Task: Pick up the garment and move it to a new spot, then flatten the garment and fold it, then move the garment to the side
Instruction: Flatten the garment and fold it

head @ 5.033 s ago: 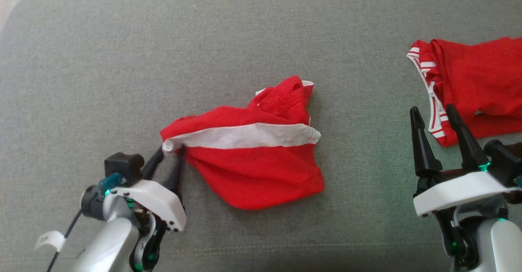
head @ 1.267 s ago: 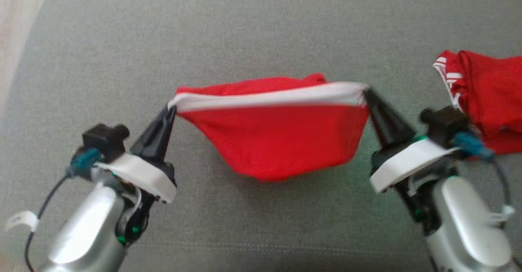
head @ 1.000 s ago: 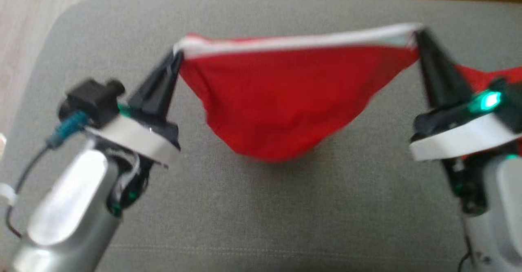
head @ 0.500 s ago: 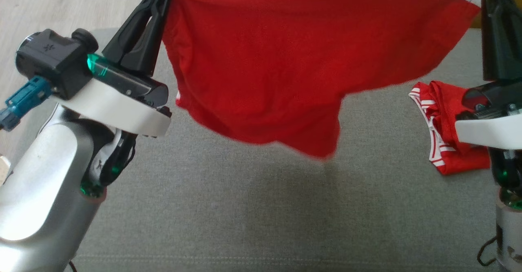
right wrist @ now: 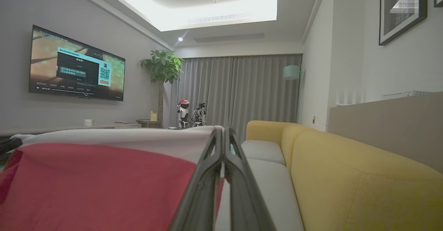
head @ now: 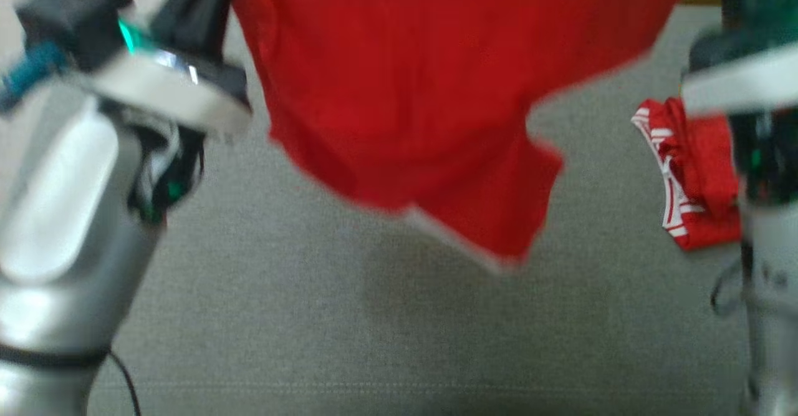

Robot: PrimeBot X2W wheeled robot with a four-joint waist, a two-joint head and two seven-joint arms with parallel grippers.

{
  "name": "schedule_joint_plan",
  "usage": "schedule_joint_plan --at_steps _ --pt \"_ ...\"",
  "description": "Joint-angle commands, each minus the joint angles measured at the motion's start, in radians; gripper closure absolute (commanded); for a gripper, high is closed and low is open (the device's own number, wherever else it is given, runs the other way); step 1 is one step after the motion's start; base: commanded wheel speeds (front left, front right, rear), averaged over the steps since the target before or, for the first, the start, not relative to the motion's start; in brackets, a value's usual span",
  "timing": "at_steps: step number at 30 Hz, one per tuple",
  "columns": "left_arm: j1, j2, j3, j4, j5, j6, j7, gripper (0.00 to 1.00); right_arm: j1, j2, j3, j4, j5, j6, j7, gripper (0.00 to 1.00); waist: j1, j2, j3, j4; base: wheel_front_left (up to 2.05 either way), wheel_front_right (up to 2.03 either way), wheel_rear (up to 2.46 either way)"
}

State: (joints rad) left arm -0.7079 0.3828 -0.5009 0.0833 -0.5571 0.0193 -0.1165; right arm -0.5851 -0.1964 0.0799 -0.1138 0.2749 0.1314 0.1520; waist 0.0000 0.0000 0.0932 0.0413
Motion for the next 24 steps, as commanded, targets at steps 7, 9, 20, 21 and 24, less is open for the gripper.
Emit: schedule_joint_plan --at_steps 7,9,20,21,24 --pt "-0.338 -0.04 0.077 0.25 0.023 -0.066 -0.108 1.0 -0.399 0.051 0.079 0.286 0.027 -0.001 -0.122 1.0 0.0 0.0 0.121 -0.019 0.0 0.0 0.0" --pt "-0.405 -0.067 0.091 0.351 0.019 -0.078 -0.125 1.0 -0.499 0.07 0.105 0.409 0.035 -0.001 -0.18 1.0 0.0 0.0 0.139 -0.026 0.0 0.0 0.0" --pt "-0.505 -0.191 0.098 0.843 0.009 -0.129 -0.145 1.0 -0.722 0.144 0.331 1.014 0.109 -0.001 -0.329 1.0 0.0 0.0 0.253 -0.052 0.0 0.0 0.0" --pt "-0.488 -0.2 0.104 0.864 0.006 -0.132 -0.145 1.0 -0.71 0.145 0.346 1.044 0.13 -0.001 -0.334 1.0 0.0 0.0 0.26 -0.052 0.0 0.0 0.0" --pt "-0.422 -0.222 0.128 0.909 -0.004 -0.139 -0.145 1.0 -0.648 0.146 0.399 1.098 0.22 -0.001 -0.341 1.0 0.0 0.0 0.274 -0.048 0.0 0.0 0.0"
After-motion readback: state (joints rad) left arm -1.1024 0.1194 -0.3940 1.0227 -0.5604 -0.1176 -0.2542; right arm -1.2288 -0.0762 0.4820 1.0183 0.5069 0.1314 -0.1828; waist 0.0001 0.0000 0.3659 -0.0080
